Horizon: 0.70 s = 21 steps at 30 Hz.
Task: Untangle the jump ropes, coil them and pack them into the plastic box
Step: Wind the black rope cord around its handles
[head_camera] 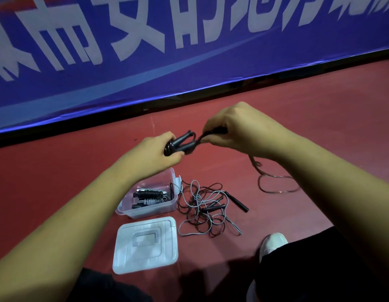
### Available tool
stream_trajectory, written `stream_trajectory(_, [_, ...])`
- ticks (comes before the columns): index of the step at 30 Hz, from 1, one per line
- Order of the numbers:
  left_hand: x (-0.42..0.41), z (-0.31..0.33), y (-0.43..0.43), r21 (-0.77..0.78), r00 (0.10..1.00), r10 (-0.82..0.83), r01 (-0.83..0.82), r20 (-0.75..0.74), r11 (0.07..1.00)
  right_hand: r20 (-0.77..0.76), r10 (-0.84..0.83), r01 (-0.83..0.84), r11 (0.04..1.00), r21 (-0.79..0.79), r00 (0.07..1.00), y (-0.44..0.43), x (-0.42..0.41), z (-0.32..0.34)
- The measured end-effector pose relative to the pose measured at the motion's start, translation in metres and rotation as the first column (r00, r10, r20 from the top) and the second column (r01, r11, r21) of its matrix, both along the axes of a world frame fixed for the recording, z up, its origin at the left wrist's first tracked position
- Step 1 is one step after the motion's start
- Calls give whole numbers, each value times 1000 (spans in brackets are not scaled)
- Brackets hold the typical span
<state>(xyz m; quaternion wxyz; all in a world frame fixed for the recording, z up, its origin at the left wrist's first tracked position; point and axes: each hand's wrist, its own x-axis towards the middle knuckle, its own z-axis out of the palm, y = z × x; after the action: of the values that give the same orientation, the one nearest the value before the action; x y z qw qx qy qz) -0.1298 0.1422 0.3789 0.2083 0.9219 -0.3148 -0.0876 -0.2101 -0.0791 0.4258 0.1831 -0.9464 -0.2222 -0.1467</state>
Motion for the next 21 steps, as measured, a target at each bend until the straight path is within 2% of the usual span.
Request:
stream_trajectory(3, [-8, 4, -1, 87, 997, -76, 75, 12, 993, 21, -26, 25, 999, 24, 999, -1, 0, 0])
stream_trajectory(7, [-21, 0, -9, 124, 991, -126, 121, 38, 985, -38, -39, 42, 996, 80, 999, 2, 2, -2])
stream_trajectory(8, [-23, 0, -11, 86, 990, -141, 142, -13, 986, -71, -43, 50, 992, 113, 997, 1, 3, -2])
stream_trajectory(10, [-25, -1, -13, -71, 950, -230, 220, -209, 973, -176, -64, 104, 969, 226, 982, -3, 6, -1])
stream_trajectory(13, [-31, 4, -10, -378, 813, -368, 199, -452, 904, -367, -54, 218, 880, 422, 929, -14, 11, -6])
stream_trajectory(16, [-34, 9, -8, -582, 721, -442, 66, -533, 810, -452, 25, 249, 806, 536, 892, -21, 14, -13])
stream_trajectory(21, [-35, 3, -11, -672, 692, -475, -20, -544, 740, -481, -3, 277, 820, 500, 877, -21, 17, -18])
